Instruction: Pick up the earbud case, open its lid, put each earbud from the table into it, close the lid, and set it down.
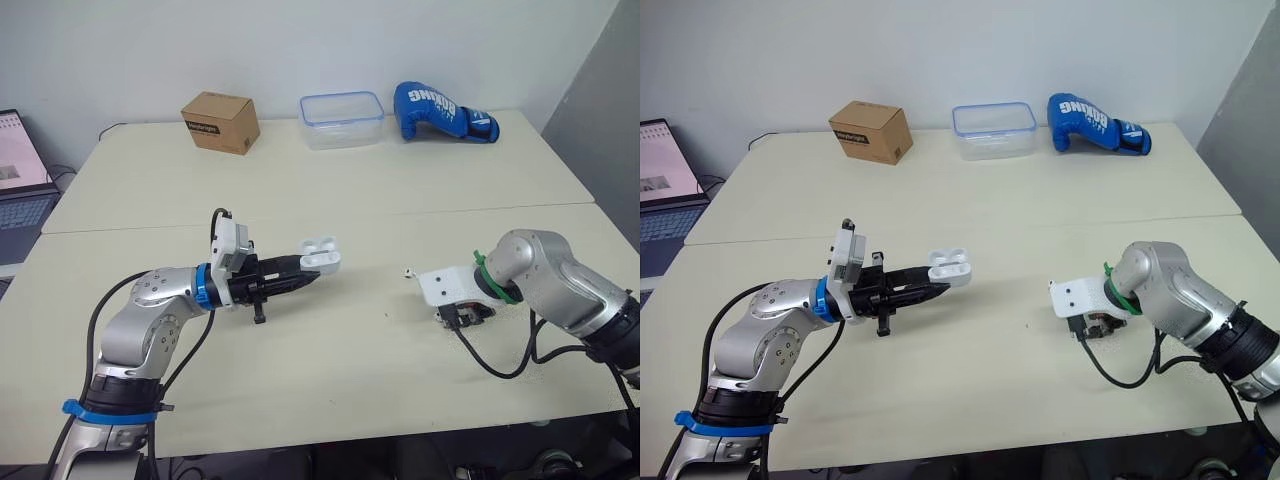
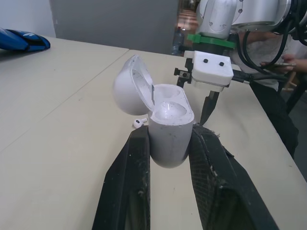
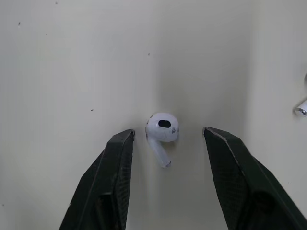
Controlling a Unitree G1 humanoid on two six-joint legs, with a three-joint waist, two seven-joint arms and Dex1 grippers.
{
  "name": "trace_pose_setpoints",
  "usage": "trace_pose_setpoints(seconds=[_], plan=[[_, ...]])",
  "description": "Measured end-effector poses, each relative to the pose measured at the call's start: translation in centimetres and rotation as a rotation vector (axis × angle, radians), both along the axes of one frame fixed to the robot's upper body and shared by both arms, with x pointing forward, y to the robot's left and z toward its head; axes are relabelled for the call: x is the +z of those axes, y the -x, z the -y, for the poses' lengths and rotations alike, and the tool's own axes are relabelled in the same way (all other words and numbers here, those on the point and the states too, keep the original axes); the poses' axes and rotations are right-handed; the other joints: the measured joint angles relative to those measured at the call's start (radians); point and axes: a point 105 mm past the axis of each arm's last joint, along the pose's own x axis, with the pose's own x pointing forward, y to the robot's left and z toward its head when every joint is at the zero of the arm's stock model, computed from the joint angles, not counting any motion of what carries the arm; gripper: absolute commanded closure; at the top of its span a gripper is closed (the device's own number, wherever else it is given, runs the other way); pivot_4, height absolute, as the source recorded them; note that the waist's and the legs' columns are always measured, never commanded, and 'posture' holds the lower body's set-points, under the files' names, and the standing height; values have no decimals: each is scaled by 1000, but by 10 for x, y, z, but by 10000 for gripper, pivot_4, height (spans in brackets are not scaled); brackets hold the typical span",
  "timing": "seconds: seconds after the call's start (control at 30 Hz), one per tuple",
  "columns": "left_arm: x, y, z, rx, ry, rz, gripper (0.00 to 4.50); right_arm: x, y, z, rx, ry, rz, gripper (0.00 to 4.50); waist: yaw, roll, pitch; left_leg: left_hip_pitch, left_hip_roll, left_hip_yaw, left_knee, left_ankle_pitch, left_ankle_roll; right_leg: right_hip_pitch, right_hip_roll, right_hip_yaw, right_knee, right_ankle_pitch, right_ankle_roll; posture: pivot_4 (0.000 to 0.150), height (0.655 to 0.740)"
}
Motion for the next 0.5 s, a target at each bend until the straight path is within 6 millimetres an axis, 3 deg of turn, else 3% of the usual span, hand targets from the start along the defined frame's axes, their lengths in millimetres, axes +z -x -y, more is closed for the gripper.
trace_pose_setpoints(seconds=[0.5], plan=[[0,0,1,-4,-3,1,37424,0,1,-9,64,66,24,21543,-1,0,0,1,0,0,0,0,0,0,0,0,0,0,0,1500,7307]])
